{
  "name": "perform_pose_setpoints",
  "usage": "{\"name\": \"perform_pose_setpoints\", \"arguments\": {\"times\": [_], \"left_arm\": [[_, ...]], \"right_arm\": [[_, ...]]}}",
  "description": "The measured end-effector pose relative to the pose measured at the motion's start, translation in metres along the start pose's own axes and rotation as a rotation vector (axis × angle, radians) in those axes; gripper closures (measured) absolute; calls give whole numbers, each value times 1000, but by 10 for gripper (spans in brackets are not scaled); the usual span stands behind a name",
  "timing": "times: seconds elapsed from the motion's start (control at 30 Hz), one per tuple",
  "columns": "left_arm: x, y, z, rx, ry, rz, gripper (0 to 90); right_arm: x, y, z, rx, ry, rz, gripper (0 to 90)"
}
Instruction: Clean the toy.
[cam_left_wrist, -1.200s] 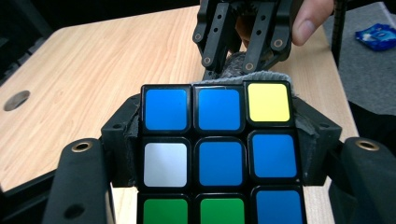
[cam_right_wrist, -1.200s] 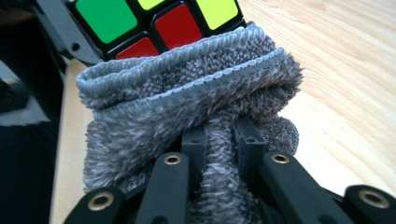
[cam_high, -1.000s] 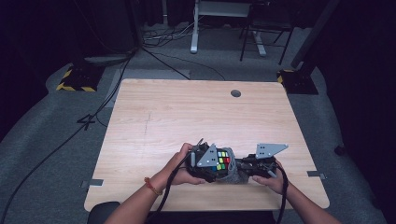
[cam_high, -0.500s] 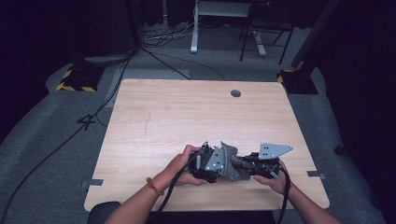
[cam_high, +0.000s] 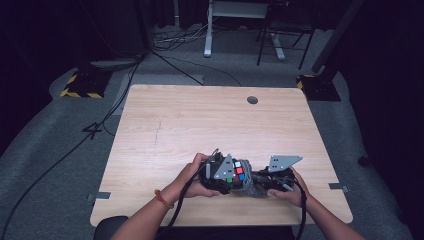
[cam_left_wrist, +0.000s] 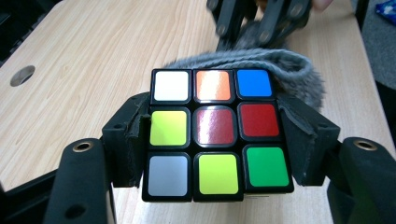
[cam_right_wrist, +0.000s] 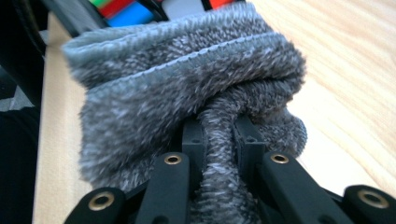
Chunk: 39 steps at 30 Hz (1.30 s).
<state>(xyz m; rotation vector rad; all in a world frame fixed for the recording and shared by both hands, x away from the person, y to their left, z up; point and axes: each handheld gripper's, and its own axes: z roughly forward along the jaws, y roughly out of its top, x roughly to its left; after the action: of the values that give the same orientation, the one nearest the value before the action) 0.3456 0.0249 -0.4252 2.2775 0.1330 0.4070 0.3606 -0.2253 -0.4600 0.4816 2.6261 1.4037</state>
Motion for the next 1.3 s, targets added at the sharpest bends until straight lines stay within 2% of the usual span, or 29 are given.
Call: {"name": "perform_pose_setpoints", "arguments": {"times": [0.2,0.27,0.4,0.47,0.53,0.7,0.77,0.93,1.07,1.13,1.3], "left_arm": [[-2,-1,7,17,-19,-3,337],[-4,0,7,19,-24,1,338],[-4,2,4,0,-19,4,338],[-3,3,1,-15,-20,4,338],[-3,3,-2,-22,-14,1,338],[1,3,-7,-50,-11,-10,338],[2,3,-8,-51,-16,-14,338],[2,2,-7,-39,-13,-14,338],[-3,2,1,-7,-28,2,338],[-4,2,3,-2,-27,6,338],[-6,5,0,-19,-31,11,337]], "right_arm": [[7,12,-16,-130,-5,-18,788],[7,14,-18,-150,-18,-20,788],[4,13,-14,-111,-48,-9,787],[1,11,-8,-61,-61,-4,787],[-3,6,-2,-9,-44,9,786],[-3,-1,6,78,-11,0,785],[-3,-2,6,57,9,6,786],[1,4,-3,0,-21,-13,786],[5,13,-15,-94,-24,-19,787],[8,16,-17,-106,-43,-38,786],[4,14,-13,-89,-65,-26,786]]}}
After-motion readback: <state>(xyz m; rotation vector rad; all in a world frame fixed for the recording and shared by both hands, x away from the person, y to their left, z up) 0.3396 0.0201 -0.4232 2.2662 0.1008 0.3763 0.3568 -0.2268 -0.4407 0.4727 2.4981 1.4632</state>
